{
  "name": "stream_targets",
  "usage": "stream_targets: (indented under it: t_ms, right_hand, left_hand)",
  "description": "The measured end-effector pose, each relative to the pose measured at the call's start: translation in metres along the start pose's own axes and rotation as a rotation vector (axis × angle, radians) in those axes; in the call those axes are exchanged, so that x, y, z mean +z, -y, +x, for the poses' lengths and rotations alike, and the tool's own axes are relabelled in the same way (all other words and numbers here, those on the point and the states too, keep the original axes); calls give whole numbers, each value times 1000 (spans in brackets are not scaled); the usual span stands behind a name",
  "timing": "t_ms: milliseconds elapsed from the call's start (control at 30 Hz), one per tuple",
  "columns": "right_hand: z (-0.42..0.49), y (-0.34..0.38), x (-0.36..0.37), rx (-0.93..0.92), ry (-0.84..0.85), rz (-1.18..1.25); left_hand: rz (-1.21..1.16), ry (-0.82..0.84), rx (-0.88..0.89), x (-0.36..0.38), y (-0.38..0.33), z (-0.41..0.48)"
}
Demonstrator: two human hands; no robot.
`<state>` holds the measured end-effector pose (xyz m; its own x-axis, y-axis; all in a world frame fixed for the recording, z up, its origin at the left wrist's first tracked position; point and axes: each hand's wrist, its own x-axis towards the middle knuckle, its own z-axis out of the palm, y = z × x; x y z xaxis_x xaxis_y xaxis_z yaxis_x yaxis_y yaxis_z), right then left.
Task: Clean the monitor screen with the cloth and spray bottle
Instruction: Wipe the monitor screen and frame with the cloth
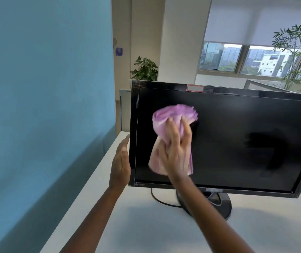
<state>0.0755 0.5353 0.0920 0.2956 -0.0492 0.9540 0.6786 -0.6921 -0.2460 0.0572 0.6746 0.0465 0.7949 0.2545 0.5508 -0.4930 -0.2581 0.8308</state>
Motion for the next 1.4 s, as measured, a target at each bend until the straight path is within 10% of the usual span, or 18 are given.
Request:
stream_targets:
  t_ms: [267,967,1400]
  right_hand:
    - [77,-20,30,-219,174,-464]
    - [-110,-51,26,-727,631,-586]
    - [-106,-24,15,-718,714,-694]
  left_hand:
    - [-191,-10,-110,9,-11,19]
    - [-91,-105,-229,17,-6,21]
    - [-34,-134,-235,24,-23,15]
